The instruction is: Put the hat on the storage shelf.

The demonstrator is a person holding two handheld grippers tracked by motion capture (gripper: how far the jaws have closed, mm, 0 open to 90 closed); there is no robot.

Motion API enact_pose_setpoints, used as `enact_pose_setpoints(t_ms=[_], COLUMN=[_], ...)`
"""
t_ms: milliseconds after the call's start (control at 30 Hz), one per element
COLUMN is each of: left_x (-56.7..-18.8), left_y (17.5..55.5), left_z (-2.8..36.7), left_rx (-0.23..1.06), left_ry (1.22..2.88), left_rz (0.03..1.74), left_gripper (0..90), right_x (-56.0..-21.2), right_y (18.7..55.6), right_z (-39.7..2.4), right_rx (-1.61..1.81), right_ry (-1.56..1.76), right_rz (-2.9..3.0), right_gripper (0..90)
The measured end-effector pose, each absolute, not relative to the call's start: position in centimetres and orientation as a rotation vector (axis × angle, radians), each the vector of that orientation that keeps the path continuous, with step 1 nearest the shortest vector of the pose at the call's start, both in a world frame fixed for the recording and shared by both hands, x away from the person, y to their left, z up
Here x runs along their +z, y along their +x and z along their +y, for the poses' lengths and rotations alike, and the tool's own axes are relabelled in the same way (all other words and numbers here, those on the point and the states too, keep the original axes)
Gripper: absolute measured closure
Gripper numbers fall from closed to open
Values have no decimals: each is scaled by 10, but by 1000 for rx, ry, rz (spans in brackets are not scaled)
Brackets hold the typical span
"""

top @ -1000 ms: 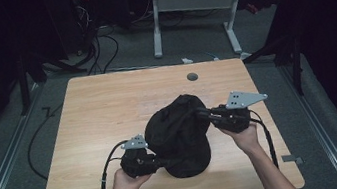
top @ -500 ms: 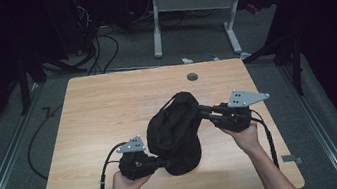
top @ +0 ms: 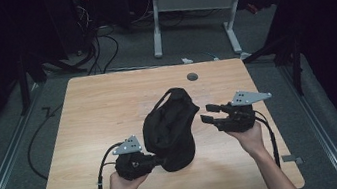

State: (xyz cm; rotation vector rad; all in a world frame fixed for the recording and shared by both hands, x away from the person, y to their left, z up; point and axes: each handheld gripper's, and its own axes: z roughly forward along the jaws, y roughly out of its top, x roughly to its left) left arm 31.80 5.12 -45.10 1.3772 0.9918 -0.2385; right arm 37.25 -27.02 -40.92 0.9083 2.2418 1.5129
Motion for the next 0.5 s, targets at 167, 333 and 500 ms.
enact_pose_setpoints(t_ms=[167, 333, 500], left_x=[-449, -446, -442], left_y=[320, 324, 325], left_z=[55, 61, 64], left_rx=[-209, -177, -143], left_ry=[1343, 1318, 1315], left_rz=[1003, 1015, 1016], left_gripper=[860, 860, 859], right_x=[-424, -445, -470], right_y=[371, 370, 367], right_z=[-274, -281, -288], right_rx=[1418, 1331, 1199], right_ry=[989, 1085, 1179], right_rz=[2251, 2253, 2267], right_gripper=[484, 471, 463])
